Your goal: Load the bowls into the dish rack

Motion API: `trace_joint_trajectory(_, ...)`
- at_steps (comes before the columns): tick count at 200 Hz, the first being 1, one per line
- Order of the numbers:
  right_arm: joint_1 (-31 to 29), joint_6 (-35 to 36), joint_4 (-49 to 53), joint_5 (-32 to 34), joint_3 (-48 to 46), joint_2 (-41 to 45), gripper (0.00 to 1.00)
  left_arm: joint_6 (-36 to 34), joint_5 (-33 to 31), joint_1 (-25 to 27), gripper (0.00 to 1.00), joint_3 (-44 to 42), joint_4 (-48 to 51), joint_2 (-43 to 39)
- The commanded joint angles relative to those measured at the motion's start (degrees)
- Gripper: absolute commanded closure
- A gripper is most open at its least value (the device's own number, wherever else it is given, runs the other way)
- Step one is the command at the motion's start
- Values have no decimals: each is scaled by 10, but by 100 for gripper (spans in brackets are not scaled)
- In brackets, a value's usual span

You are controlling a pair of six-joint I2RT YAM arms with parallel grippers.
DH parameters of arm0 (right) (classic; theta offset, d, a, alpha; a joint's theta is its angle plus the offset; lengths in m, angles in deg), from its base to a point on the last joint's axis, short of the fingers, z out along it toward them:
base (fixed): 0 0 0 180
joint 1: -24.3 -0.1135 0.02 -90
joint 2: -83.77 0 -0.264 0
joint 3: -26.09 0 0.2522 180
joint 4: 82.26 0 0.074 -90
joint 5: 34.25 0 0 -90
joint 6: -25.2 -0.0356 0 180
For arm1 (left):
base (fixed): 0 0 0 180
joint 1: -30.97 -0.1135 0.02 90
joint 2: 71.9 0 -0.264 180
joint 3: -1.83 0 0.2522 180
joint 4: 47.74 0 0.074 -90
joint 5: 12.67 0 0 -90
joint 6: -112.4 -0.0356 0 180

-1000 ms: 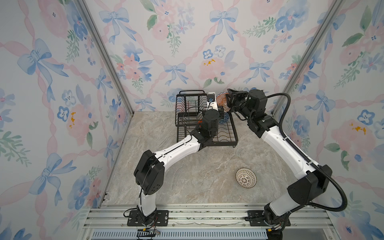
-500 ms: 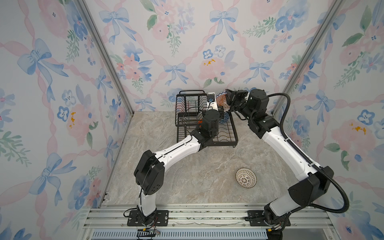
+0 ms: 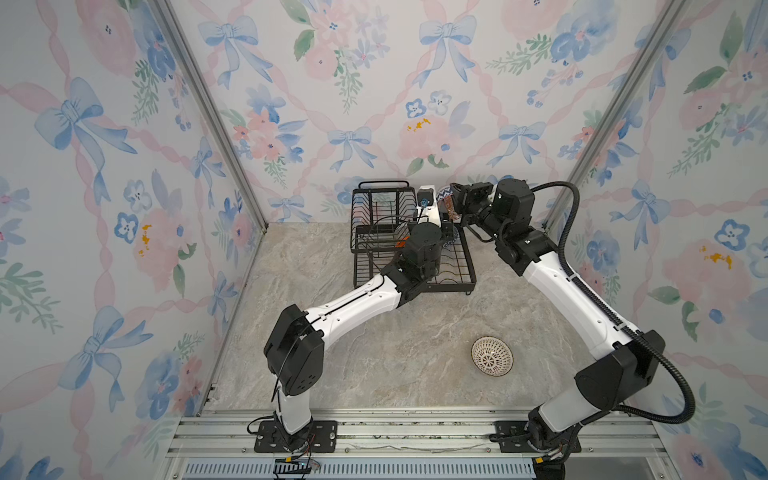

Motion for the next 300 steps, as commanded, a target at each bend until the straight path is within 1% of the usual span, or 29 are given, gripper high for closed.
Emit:
trace_joint_trajectory(1, 9, 20, -25, 4, 16, -2, 100, -1, -6, -1, 56, -13, -26, -30)
trace_joint_trajectory(65, 21, 27, -32, 4, 13, -4, 100, 0, 3, 15, 48, -57, -13, -62)
trace_joint_trajectory(80, 25, 25, -32, 3, 8, -2, 100, 2, 5, 18, 41, -69, -4, -74)
trace_joint_trajectory(93, 30, 25, -33, 2, 5, 0, 100, 4, 11, 19, 38, -78, 4, -84)
trace_joint_trajectory(111, 38, 23, -34, 0, -4, 5, 100, 5, 32, 19, 32, -83, 31, -92)
trace_joint_trajectory(127, 44, 23, -33, -1, -11, 10, 100, 2, 49, 19, 29, -94, 48, -105)
trace_joint_trajectory(139, 50, 24, -33, -2, -17, 14, 100, 1, 63, 19, 22, -102, 59, -116)
trace_joint_trajectory(157, 58, 28, -32, -5, -26, 20, 100, -10, 92, 18, 20, -104, 82, -127)
trace_joint_trajectory(179, 68, 41, -28, -10, -33, 26, 100, -27, 139, 14, 11, -89, 127, -132)
trace_joint_trajectory(191, 73, 51, -25, -10, -39, 30, 100, -34, 159, 10, 2, -74, 154, -130)
trace_joint_trajectory(216, 81, 65, -27, -11, -57, 39, 100, -44, 192, -2, 2, -38, 225, -115)
trace_joint_trajectory(252, 88, 99, -52, -14, -87, 50, 100, -79, 225, -7, 2, -36, 241, -112)
trace_joint_trajectory(266, 94, 119, -97, -41, -95, 44, 100, -80, 245, -14, 2, -26, 265, -104)
trace_joint_trajectory(275, 98, 124, -108, -58, -98, 39, 100, -77, 258, -19, 2, -17, 285, -98)
trace_joint_trajectory(292, 101, 136, -146, -71, -113, 36, 100, -77, 266, -23, 2, -11, 303, -94)
trace_joint_trajectory(300, 101, 147, -145, -76, -116, 36, 100, -80, 267, -24, 2, -14, 303, -95)
